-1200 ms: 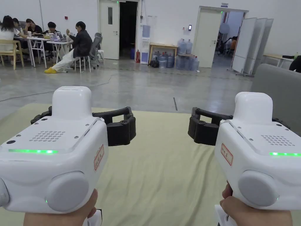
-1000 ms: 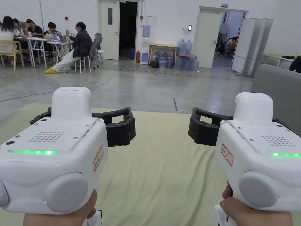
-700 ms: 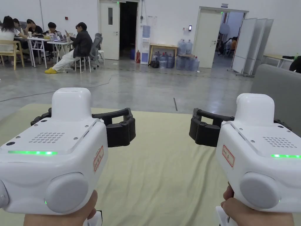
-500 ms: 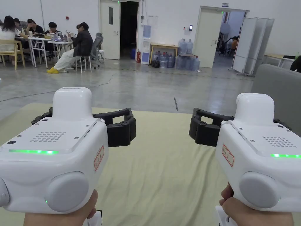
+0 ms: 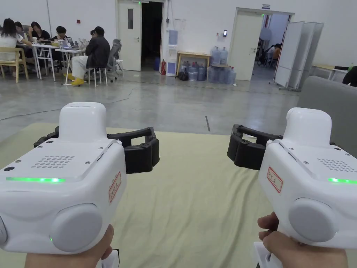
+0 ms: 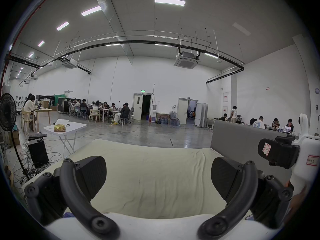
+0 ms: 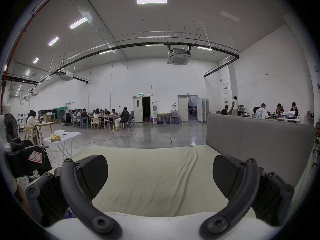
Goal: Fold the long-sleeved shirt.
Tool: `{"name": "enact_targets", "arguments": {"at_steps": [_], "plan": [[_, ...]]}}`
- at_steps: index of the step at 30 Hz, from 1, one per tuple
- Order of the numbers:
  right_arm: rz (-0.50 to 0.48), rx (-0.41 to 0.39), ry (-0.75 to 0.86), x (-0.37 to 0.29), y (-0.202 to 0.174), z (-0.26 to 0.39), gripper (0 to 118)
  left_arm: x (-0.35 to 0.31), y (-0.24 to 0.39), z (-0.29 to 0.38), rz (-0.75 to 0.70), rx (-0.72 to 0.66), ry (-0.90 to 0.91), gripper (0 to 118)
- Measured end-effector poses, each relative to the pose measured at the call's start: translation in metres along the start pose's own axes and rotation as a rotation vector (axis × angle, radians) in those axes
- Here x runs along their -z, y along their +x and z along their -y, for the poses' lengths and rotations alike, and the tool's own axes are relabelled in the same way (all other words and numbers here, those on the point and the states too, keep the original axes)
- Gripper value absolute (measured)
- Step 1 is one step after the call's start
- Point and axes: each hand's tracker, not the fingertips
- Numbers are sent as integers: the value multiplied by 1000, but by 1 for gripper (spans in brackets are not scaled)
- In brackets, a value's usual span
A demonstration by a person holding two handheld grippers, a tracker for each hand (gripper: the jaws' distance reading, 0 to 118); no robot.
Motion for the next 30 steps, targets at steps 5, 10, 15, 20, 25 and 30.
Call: {"name": "enact_targets", "arguments": {"at_steps": [5, 10, 15, 20, 25, 30], "plan": [[-2, -11, 9, -2, -2, 0, 118, 0, 0, 0, 2, 0, -1, 118], [29, -49, 37, -3, -7, -2, 118, 0, 1, 0, -6, 6, 1, 118], [45, -73, 16, -4, -9, -1, 2, 2, 4, 5, 64, -14, -37, 0], [19, -35, -15, 0, 4, -2, 2, 3, -4, 9, 20, -37, -25, 0], [-221, 63, -61, 15, -41, -3, 2, -27, -46, -10, -142, 64, 24, 0], [-688, 53, -95, 6, -177, 3, 2, -95, -145, -21, -471, 108, -38, 0]]}}
